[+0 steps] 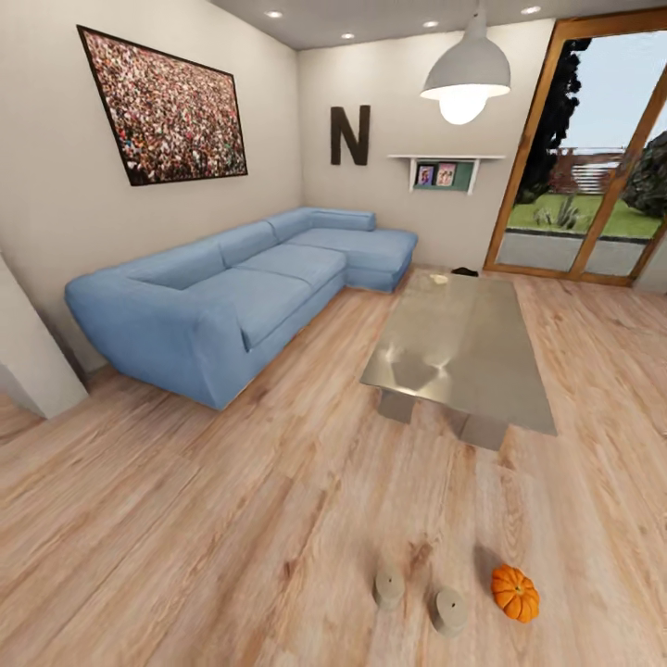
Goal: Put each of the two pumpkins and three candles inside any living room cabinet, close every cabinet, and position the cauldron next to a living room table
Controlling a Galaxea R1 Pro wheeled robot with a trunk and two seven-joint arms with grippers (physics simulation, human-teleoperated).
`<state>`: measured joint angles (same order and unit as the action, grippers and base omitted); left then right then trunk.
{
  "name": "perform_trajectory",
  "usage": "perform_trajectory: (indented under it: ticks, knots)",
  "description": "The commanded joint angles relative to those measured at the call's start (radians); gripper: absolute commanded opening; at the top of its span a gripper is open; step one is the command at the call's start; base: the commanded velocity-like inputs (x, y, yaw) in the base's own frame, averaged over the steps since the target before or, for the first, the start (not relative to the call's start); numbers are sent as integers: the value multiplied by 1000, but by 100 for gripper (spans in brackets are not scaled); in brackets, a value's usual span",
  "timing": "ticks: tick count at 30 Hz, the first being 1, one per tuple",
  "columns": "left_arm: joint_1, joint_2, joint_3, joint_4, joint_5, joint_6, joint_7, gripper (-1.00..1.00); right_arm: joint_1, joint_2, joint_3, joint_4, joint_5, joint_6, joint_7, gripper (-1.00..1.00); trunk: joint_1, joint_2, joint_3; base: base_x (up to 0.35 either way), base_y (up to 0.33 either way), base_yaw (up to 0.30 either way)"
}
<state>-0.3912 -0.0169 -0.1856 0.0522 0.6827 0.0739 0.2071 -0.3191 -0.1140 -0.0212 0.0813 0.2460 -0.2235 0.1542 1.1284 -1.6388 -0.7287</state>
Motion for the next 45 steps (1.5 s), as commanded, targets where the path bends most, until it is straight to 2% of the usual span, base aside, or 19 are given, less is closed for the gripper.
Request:
perform_trajectory:
  ticks: [1,16,17,18,19,20,23,26,28,30,31,33,34,35,38,39,42,44,45]
  knots:
    - [0,0,0,0,0,0,0,100,0,0,0,0,2,1,1,100,0,0,1,256,192,-159]
    - [0,-6,-1,-2,2,0,-2,100,0,3,2,-1,6,4,-1,100,0,0,1,171,128,-18]
    - [0,-6,5,-8,5,-1,-8,100,0,45,4,-5,14,10,-4,100,0,0,1,0,0,0]
    - [0,-5,14,-9,5,-1,-17,100,-1,70,5,-7,14,17,-5,100,0,0,1,0,0,0]
    - [0,1,40,-11,6,-2,-45,100,-8,104,4,-12,16,51,-9,100,0,0,1,0,0,0]
    - [0,11,120,-11,5,-2,-117,100,-33,137,3,-52,16,170,-22,100,0,0,1,0,0,0]
    - [-3,34,192,-16,4,2,-170,100,-67,168,2,-144,12,320,-38,100,0,0,1,0,0,0]
    - [-15,67,220,-60,1,7,-223,100,-93,199,1,-263,10,456,-62,100,0,0,1,0,0,0]
    - [-22,97,227,-126,0,19,-267,100,-102,210,1,-328,9,528,-78,100,0,0,1,0,0,0]
    - [-26,142,231,-255,0,78,-343,100,-107,218,1,-390,9,604,-97,100,0,0,1,0,0,0]
    - [-27,153,232,-292,1,105,-364,100,-108,219,2,-401,9,618,-101,100,0,0,1,0,0,0]
    - [-30,191,235,-460,3,246,-445,100,-117,224,2,-425,13,656,-110,100,0,0,1,0,0,0]
    - [-30,198,236,-507,3,285,-465,100,-122,227,2,-428,14,662,-112,100,0,0,1,0,0,0]
    - [-31,208,240,-604,4,360,-500,100,-134,231,3,-432,15,670,-115,100,0,0,1,0,0,0]
    - [-33,218,252,-878,5,513,-568,100,-171,241,4,-433,16,680,-120,100,0,0,1,0,0,0]
    - [-33,217,253,-918,5,526,-574,100,-176,241,4,-433,16,681,-120,100,0,0,1,0,0,0]
    - [-39,215,257,-1132,10,567,-594,100,-198,246,4,-429,16,683,-134,100,0,0,1,0,0,0]
    - [-44,216,264,-1268,40,577,-610,100,-209,249,4,-429,15,684,-160,100,0,0,1,0,0,0]
    - [-44,216,265,-1296,53,578,-613,100,-211,250,4,-429,14,684,-166,100,0,0,1,0,0,0]
